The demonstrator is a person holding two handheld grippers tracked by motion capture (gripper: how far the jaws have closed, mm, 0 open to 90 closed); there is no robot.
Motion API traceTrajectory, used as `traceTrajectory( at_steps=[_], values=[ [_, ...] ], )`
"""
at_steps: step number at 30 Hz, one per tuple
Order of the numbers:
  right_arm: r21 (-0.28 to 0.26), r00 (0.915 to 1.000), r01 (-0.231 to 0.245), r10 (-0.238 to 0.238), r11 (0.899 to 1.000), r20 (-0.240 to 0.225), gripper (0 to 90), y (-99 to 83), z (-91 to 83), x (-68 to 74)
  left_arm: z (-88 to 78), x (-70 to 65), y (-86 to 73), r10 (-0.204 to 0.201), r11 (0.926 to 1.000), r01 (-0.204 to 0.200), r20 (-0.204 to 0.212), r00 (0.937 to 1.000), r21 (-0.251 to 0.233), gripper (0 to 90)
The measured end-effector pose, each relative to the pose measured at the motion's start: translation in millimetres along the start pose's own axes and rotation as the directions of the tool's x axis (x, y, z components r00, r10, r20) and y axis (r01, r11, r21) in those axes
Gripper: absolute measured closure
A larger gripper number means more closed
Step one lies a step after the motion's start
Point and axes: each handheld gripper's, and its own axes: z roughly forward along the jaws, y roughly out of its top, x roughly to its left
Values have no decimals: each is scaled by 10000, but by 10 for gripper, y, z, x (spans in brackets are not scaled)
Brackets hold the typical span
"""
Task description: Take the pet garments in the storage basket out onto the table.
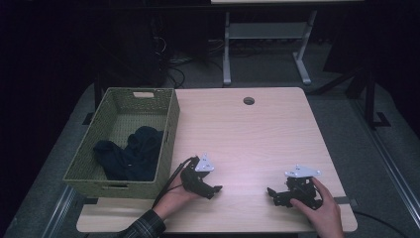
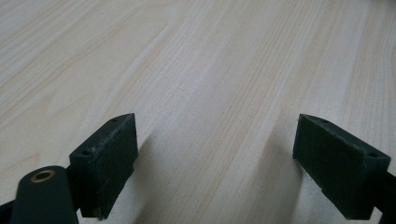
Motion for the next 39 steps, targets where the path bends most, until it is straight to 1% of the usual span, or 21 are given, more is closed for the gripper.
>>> traceTrajectory(
  at_steps=[6,8,12,14,15,21,26,29,34,39],
  values=[
    [1,10000,1,-1,10000,-4,0,0,0,0,-49,42,3,-112,9999,111,-77,9999,-110,135],
    [3,10000,11,-11,10000,-8,0,0,0,0,-56,52,3,-216,9996,215,-44,9998,-165,136],
    [4,10000,18,-18,10000,-27,0,0,0,0,-72,55,14,-199,9996,199,-14,9998,-201,136],
    [2,10000,28,-28,10000,-32,0,0,0,0,-83,63,18,-260,9994,260,17,9997,-244,135],
    [4,10000,28,-28,10000,-35,0,0,0,0,-87,62,20,-354,9989,355,56,9994,-304,135],
    [2,10000,38,-38,10000,-44,0,1,0,-1,-128,73,46,-409,9982,413,98,9991,-440,136],
    [1,10000,43,-43,10000,-45,0,1,0,-1,-146,79,52,-423,9978,429,129,9990,-500,136],
    [5,10000,71,-71,10000,-46,0,0,1,-3,-169,79,72,-352,9980,357,92,9993,-531,136],
    [7,10000,67,-67,10000,-46,0,0,0,-2,-207,81,105,-379,9975,383,79,9992,-591,136],
    [8,10000,74,-74,10000,-56,0,0,0,-3,-239,80,124,-352,9973,360,132,9993,-638,136]
  ],
)
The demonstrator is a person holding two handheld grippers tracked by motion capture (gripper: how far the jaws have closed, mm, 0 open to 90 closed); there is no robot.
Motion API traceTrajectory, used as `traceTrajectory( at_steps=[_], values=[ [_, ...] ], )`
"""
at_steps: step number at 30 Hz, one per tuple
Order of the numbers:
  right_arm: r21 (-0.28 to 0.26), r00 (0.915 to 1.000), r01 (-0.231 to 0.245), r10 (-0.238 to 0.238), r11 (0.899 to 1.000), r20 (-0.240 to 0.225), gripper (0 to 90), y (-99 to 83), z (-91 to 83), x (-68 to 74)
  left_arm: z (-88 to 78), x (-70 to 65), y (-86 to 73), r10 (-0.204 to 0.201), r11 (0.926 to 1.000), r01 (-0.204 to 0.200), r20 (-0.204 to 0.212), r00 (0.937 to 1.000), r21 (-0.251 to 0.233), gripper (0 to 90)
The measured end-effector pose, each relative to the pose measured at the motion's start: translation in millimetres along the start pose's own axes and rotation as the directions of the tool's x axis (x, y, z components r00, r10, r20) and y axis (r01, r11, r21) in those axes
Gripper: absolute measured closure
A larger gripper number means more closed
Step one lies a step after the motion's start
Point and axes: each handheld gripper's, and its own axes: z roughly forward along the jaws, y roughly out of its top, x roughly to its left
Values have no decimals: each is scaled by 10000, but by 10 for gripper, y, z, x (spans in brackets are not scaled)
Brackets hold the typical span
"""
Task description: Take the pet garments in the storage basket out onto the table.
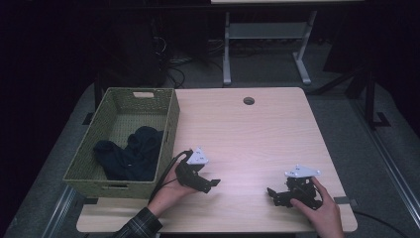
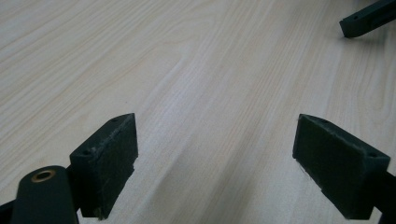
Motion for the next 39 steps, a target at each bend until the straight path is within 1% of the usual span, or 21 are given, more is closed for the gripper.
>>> traceTrajectory(
  at_steps=[2,4,6,8,10,13,14,18,24,25,26,27,30,32,34,36,39],
  values=[
    [-2,10000,3,-3,10000,-1,0,0,0,0,-8,2,6,3,10000,-3,-16,10000,-63,136],
    [-2,10000,2,-2,10000,0,0,0,0,0,-12,0,13,-107,9999,107,-15,9999,-87,135],
    [-4,10000,11,-11,10000,-1,0,0,0,-1,-15,-1,14,-113,9999,113,5,9999,-68,136],
    [-5,10000,11,-11,10000,-1,0,0,0,-1,-24,1,20,-21,10000,21,26,10000,12,136],
    [-3,10000,15,-15,10000,-6,0,-1,0,-1,-31,3,29,6,10000,-6,14,10000,-12,136],
    [-7,10000,21,-21,10000,-10,0,-1,0,-2,-41,10,37,-170,9997,171,58,9998,-153,137],
    [-4,10000,20,-20,10000,-12,0,-1,0,-2,-47,14,41,-225,9997,227,105,9997,-132,137],
    [-3,10000,21,-21,10000,-14,0,-1,-1,-2,-68,7,66,-125,9999,127,109,9999,-106,137],
    [-3,10000,22,-22,10000,-14,0,-1,-1,-2,-104,15,107,-161,9998,162,93,9998,-109,137],
    [-6,10000,23,-23,10000,-13,0,-1,0,-2,-107,20,112,-111,9999,112,84,9999,-108,137],
    [-4,10000,24,-24,10000,-15,0,-1,-1,-2,-109,13,119,-220,9996,222,85,9997,-162,137],
    [-5,10000,24,-24,10000,-12,0,-1,-1,-2,-114,11,123,-218,9996,219,92,9997,-176,137],
    [-6,10000,25,-25,10000,-15,0,-1,-1,-2,-133,14,139,-117,9999,118,115,9999,-105,137],
    [-7,10000,27,-27,10000,-15,0,-1,0,-3,-142,9,148,-195,9995,198,112,9997,-234,139],
    [-7,10000,28,-28,10000,-16,0,-1,-1,-3,-157,22,161,-138,9997,141,126,9998,-195,139],
    [-5,10000,21,-21,10000,-17,0,-1,-1,-2,-167,21,175,-226,9993,230,136,9997,-306,139],
    [-7,10000,35,-35,10000,-14,0,-2,-1,-3,-189,21,193,-211,9993,216,156,9997,-305,139]
  ],
)
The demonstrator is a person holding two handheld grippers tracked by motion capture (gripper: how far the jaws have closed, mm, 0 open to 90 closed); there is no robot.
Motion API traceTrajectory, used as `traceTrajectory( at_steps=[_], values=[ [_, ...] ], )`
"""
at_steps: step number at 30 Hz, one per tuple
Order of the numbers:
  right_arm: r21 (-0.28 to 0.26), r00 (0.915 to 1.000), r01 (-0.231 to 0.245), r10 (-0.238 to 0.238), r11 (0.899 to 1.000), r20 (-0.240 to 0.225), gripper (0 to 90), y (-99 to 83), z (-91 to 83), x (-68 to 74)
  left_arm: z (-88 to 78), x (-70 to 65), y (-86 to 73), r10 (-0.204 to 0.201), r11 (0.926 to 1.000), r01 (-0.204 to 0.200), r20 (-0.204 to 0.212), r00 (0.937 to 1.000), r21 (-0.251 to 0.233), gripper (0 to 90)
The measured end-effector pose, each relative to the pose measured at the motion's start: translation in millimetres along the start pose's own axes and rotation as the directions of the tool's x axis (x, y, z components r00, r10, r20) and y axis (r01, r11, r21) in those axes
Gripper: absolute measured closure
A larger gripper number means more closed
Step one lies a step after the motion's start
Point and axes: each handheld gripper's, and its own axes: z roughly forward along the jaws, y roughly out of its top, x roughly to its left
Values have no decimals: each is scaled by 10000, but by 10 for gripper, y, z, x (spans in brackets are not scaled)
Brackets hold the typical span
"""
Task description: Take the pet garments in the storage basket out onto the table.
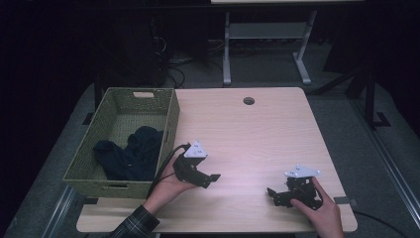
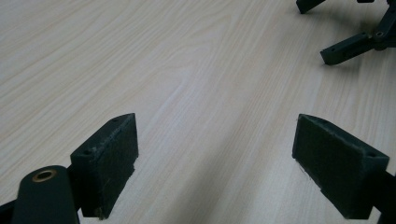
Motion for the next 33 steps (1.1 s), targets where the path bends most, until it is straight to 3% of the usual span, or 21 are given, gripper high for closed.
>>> traceTrajectory(
  at_steps=[25,33],
  values=[
    [3,10000,-16,16,10000,-6,0,0,0,1,-162,28,195,-21,9992,31,248,9997,-395,140],
    [0,10000,-13,13,10000,-4,0,0,0,1,-264,87,291,1,9983,8,148,9999,-589,140]
  ],
)
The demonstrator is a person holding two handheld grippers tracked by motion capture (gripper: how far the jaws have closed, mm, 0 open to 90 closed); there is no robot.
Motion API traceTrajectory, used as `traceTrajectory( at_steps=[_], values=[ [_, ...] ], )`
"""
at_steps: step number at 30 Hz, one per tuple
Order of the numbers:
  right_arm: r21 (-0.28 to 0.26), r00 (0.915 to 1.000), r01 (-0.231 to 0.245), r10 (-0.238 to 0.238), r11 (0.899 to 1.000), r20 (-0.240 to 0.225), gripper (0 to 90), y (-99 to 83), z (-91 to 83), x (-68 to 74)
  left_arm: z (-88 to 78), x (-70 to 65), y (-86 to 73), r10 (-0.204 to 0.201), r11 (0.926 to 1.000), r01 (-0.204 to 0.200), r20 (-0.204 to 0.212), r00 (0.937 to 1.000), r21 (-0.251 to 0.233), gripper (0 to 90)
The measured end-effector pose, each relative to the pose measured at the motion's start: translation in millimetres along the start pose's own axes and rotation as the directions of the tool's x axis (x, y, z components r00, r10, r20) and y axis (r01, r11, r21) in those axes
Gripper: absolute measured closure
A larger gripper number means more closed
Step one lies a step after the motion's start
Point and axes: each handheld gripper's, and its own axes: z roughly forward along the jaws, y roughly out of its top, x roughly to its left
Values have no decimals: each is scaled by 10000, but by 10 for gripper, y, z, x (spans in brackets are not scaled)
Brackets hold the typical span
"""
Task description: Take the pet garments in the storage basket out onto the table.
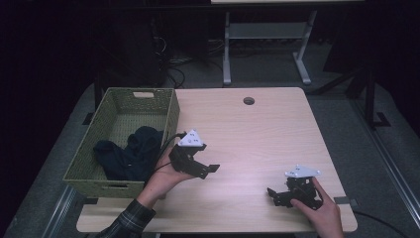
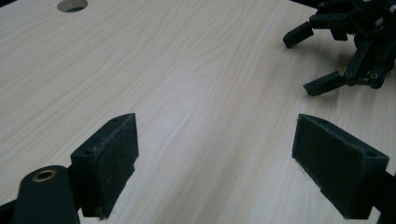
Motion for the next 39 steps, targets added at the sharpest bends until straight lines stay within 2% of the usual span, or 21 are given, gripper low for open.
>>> traceTrajectory(
  at_steps=[4,15,30,39],
  values=[
    [-8,10000,18,-18,10000,0,0,-1,1,-1,-46,28,48,62,10000,-62,-6,10000,-71,137],
    [-5,10000,14,-14,10000,3,0,0,0,-1,-161,99,134,-123,9998,125,166,9998,-163,131],
    [-7,10000,3,-3,10000,1,0,0,1,0,-471,261,118,-434,9983,427,-161,9989,-407,140],
    [-6,10000,5,-5,10000,5,0,0,1,0,-636,365,78,-567,9977,544,-556,9968,-411,143]
  ],
)
